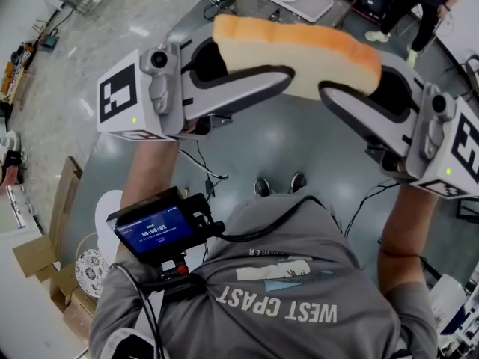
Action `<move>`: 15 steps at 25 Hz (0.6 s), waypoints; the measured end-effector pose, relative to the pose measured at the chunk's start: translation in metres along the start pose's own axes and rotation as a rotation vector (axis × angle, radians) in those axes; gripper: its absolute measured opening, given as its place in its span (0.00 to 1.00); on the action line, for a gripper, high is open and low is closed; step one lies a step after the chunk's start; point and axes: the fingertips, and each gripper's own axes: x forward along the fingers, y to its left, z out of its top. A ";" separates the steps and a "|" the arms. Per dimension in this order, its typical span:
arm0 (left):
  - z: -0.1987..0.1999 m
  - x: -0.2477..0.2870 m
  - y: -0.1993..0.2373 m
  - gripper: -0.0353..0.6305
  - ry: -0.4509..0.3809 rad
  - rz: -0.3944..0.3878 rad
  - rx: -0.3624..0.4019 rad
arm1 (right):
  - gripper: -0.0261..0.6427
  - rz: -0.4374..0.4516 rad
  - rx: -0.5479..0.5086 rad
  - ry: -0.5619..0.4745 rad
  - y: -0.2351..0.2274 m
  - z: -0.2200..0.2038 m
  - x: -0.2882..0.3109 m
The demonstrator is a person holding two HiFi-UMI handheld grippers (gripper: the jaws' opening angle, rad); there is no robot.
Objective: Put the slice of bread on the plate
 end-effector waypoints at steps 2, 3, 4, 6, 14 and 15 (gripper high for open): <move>0.000 0.000 0.001 0.19 -0.001 -0.006 0.002 | 0.18 -0.008 -0.001 0.001 -0.001 -0.001 0.000; 0.000 0.000 0.001 0.19 -0.003 -0.008 0.002 | 0.18 -0.011 -0.001 0.001 -0.001 -0.001 0.000; 0.000 0.000 0.002 0.19 -0.005 -0.011 0.002 | 0.18 -0.015 0.000 0.003 -0.001 -0.001 0.000; -0.001 -0.001 0.002 0.19 -0.007 -0.015 0.000 | 0.18 -0.021 0.001 0.006 -0.002 -0.002 0.000; -0.001 -0.001 0.003 0.19 -0.007 -0.021 -0.010 | 0.18 -0.028 0.007 0.008 -0.002 -0.001 0.000; -0.001 -0.001 0.003 0.19 -0.008 -0.019 -0.014 | 0.18 -0.028 0.009 0.008 -0.003 -0.001 0.000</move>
